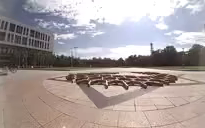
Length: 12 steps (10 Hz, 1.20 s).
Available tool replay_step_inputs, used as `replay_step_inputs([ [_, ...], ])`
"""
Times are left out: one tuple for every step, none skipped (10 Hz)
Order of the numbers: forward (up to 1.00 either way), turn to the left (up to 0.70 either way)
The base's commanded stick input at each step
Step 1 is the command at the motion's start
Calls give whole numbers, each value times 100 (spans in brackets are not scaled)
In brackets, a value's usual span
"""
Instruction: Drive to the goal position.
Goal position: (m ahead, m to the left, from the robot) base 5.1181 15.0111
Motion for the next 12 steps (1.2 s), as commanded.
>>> replay_step_inputs([
  [6,-1],
  [5,-1],
  [5,-1],
  [6,-1],
  [6,-1],
  [5,-1],
  [6,-1],
  [6,-1],
  [6,-1],
  [6,-1],
  [6,-1],
  [5,-1],
])
